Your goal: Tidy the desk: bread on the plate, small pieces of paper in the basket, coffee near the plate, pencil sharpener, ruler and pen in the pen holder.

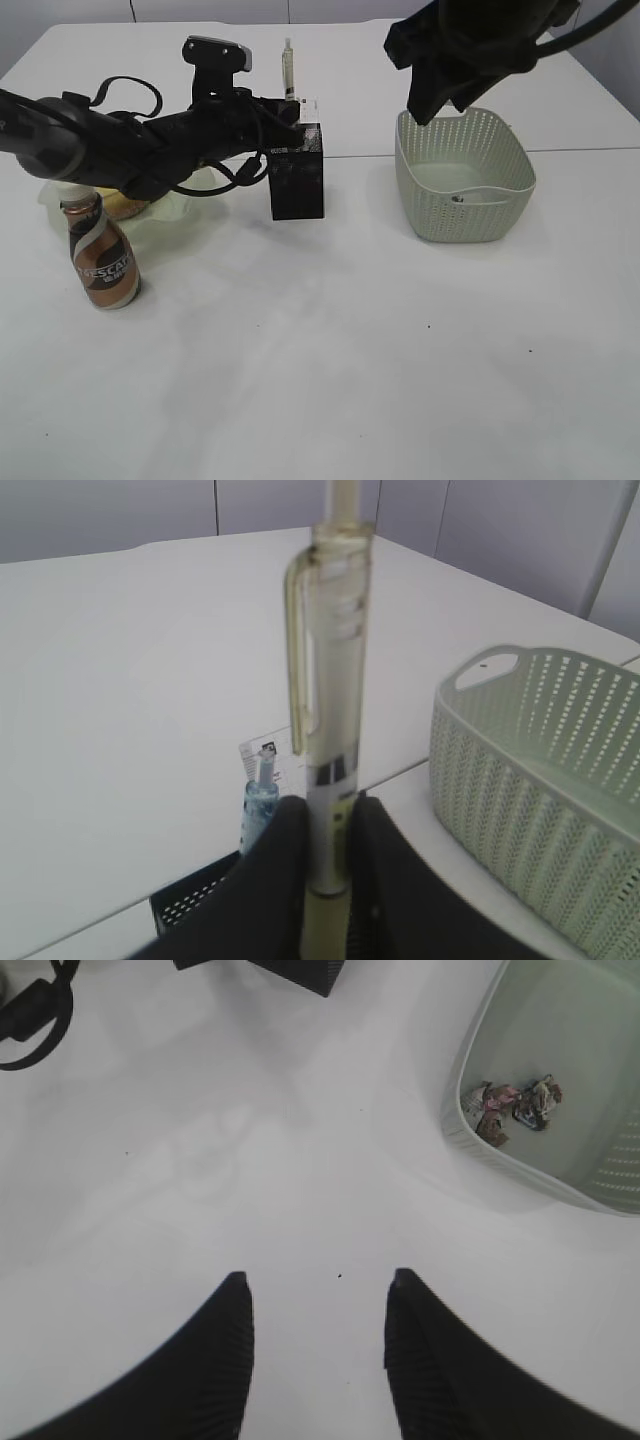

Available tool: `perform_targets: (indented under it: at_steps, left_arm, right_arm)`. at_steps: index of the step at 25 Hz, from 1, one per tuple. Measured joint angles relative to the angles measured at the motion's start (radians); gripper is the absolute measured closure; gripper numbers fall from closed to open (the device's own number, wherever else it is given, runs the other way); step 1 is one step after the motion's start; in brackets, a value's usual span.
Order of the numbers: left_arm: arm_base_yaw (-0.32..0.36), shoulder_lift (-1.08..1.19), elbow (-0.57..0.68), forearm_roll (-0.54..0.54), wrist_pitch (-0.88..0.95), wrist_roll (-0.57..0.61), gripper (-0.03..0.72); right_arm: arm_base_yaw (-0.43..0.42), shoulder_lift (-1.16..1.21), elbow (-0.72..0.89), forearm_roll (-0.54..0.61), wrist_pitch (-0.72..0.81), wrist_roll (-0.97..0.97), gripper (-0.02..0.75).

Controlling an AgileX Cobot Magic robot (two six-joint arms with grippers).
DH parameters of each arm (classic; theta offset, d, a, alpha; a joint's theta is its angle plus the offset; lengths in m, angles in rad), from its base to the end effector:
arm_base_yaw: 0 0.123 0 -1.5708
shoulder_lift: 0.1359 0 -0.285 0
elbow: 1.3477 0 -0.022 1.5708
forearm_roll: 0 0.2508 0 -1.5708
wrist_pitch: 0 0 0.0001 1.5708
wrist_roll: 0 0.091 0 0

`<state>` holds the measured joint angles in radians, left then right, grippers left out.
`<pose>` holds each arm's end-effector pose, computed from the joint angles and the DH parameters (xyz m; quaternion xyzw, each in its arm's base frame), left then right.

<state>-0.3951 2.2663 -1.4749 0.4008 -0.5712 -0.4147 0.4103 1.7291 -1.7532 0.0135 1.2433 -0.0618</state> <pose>0.4575 -0.2115 0.1543 0.1897 0.7394 -0.2273 0.6047 0.3370 0.1479 0.3631 -0.2275 0.9491 0.0443 0.2132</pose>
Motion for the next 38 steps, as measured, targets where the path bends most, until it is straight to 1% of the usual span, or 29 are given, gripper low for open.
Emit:
perform_targets:
  at_steps: [2,3,8,9,11,13,16,20,25,33,38]
  left_arm:
    - [0.002,0.0,0.0,0.0,0.0,0.0,0.572]
    - [0.002,0.0,0.0,0.0,0.0,0.0,0.55]
    - [0.002,0.0,-0.001,0.0,0.002,0.0,0.369]
    - [0.002,0.0,-0.001,0.0,0.002,0.0,0.341]
    - [0.002,0.0,-0.001,0.0,0.002,0.0,0.314]
    - [0.002,0.0,-0.001,0.0,0.01,0.0,0.305]
    - [0.002,-0.026,-0.001,0.016,0.092,0.0,0.302]
    - [0.002,-0.129,-0.001,0.039,0.268,0.0,0.311]
    - [0.002,-0.284,-0.001,0.034,0.554,0.0,0.312]
    - [0.002,-0.549,-0.001,-0.085,1.055,0.002,0.321]
    - [0.002,-0.687,-0.001,-0.225,1.354,0.061,0.334]
  right_arm:
    - [0.0,-0.003,0.0,0.0,0.0,0.0,0.412]
    - [0.0,-0.003,0.0,0.0,0.0,0.0,0.412]
    - [0.0,-0.004,0.0,0.0,0.002,0.0,0.412]
    - [0.0,-0.004,0.0,0.0,0.002,0.0,0.412]
    - [0.0,-0.004,0.0,0.0,0.002,0.0,0.412]
    - [0.0,-0.004,0.0,0.0,0.002,0.0,0.412]
    - [0.0,-0.004,0.0,0.0,0.002,0.0,0.413]
    - [0.0,-0.004,0.0,0.0,0.002,0.0,0.412]
    - [0.0,-0.005,0.0,0.0,0.002,0.0,0.412]
    - [0.0,-0.08,0.0,0.0,0.002,0.014,0.412]
    - [0.0,-0.151,0.0,-0.004,0.005,0.024,0.412]
